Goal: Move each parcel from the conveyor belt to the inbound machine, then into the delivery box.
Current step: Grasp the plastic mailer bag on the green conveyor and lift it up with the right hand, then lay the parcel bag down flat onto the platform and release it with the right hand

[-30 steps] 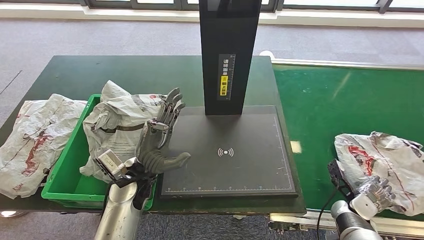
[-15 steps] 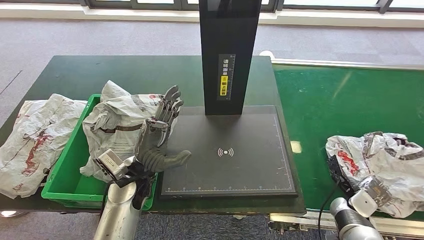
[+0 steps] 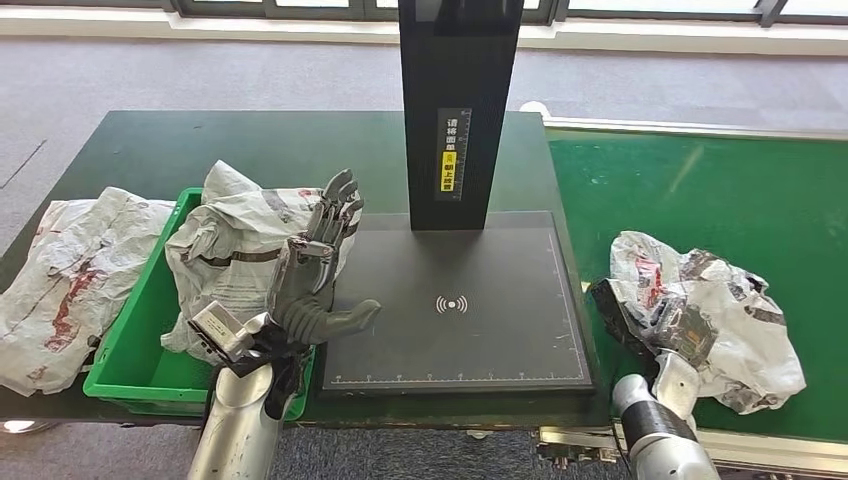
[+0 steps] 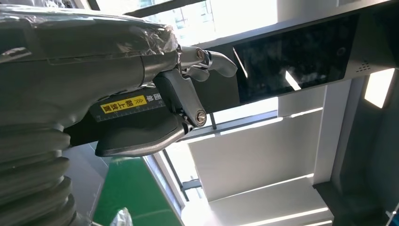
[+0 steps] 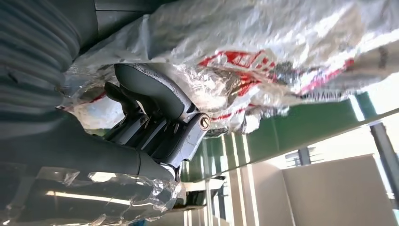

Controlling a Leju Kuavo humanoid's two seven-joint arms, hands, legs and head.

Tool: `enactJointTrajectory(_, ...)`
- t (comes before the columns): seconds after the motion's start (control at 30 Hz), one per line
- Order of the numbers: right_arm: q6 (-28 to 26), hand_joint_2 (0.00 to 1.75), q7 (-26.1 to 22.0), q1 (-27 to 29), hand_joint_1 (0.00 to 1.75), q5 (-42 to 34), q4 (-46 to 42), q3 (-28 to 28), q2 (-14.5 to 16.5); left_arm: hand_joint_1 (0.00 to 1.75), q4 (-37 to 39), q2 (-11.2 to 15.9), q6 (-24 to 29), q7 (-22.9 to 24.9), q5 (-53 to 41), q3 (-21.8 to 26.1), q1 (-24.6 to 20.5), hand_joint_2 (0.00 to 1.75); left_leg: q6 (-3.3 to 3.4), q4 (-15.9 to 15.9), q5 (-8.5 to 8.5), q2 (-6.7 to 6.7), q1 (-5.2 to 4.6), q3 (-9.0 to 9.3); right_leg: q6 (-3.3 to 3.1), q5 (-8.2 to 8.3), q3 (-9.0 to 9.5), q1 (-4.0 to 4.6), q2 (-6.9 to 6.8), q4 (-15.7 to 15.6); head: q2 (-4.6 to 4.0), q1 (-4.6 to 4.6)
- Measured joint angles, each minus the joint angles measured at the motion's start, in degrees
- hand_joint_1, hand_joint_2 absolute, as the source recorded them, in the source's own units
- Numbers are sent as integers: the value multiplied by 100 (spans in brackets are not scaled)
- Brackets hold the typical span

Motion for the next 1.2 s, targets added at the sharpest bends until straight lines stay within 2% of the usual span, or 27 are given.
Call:
enactJointTrajectory(0.1,145,175,-703,128,175,-515,-473,159,299,0,2,6,6,-47,8,0,15,175,-1,-1,1,-1,2,-1,-1,0,-1,2,-1,0,0,0)
enactJointTrajectory(0.2,334,175,-844,305,175,-829,-1036,501,576,0,5,11,6,-85,8,0,19,175,-2,-1,0,7,3,2,-1,-1,-4,3,11,0,-1,0)
enactJointTrajectory(0.33,498,175,-1524,592,175,-1697,-1768,934,867,0,22,14,-18,-115,8,0,27,175,-2,-2,0,1,3,0,-5,-4,-3,3,2,1,0,1)
enactJointTrajectory(0.5,616,175,-2054,1211,175,-2739,-3108,1995,1255,0,139,15,-90,-165,2,0,8,175,-6,-2,-3,11,3,1,-8,-6,-10,3,18,0,1,1)
enactJointTrajectory(0.63,778,175,-2144,1522,175,-3054,-3919,2845,1441,0,272,15,-124,-203,-17,0,-14,175,-7,-4,-4,14,4,2,-12,-10,-10,4,19,0,1,1)
enactJointTrajectory(0.8,848,175,-2020,1519,175,-2818,-4094,3624,1579,0,402,13,-127,-246,-93,-40,-40,175,-7,-3,-3,24,4,5,-13,-9,-10,3,27,0,0,2)
enactJointTrajectory(1.13,846,175,-2058,1424,175,-2841,-4094,4245,1619,0,553,13,-82,-254,-123,-133,-74,175,-7,-2,-4,24,4,5,-13,-7,-9,3,28,0,-1,2)
enactJointTrajectory(1.2,852,175,-2093,1401,89,-2894,-4079,4361,1628,0,583,13,-50,-254,-140,-156,-84,175,-8,-3,-4,24,4,5,-14,-8,-10,4,28,0,0,2)
